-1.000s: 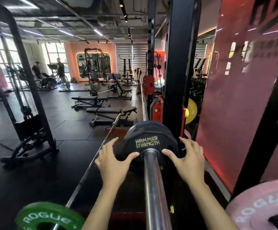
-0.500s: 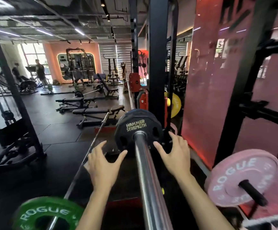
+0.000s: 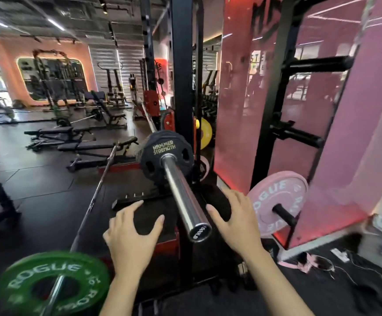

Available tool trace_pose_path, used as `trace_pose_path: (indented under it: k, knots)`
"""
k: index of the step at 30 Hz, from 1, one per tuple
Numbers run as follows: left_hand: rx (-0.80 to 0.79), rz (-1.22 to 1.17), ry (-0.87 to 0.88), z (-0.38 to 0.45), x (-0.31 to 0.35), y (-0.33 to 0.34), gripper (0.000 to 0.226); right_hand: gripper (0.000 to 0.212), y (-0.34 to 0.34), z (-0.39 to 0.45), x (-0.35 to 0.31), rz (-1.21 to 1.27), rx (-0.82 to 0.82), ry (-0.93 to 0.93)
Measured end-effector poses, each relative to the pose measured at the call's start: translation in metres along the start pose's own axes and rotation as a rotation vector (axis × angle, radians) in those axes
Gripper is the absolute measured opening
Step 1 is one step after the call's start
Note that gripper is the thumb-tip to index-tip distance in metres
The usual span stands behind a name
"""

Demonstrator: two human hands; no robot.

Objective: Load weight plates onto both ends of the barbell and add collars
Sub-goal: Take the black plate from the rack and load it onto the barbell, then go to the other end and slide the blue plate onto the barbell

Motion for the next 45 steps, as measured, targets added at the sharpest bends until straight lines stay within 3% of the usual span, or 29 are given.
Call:
trace_pose_path:
  k: [11,20,26,35,45]
  knots:
    - [-0.024,-0.051,0.01,-0.064,0.036,-0.014,0.055,0.067,-0.041,-0.051,-0.012,0.084,-0.059,-0.021]
    - [-0.098,-0.07,0.025,-0.143,0.083,0.016,0.052,0.062,-0.104,-0.115,0.037,0.133,-0.098,0.023]
    - [-0.072,0.036,-0.039,-0.187,0.073,-0.015,0.057,0.062,-0.092,-0.14,0.02,0.133,-0.153,-0.031]
    - [0.173,0.162,-0.207,-0.226,-0.001,-0.162,0.056,0.062,-0.018,-0.162,-0.13,0.186,-0.305,-0.275]
    - [0.486,0.326,-0.382,-0.321,-0.117,-0.401,0.054,0.068,0.09,-0.247,-0.414,0.285,-0.444,-0.661]
Point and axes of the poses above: each hand's wrist, its own z-axis towards the middle knuckle, its own y-axis out of the palm, x = y × z, the point moved 9 cm from there along z, towards the middle knuckle, and after that the axes turned 10 degrees about -x, right-handed, at the moved point
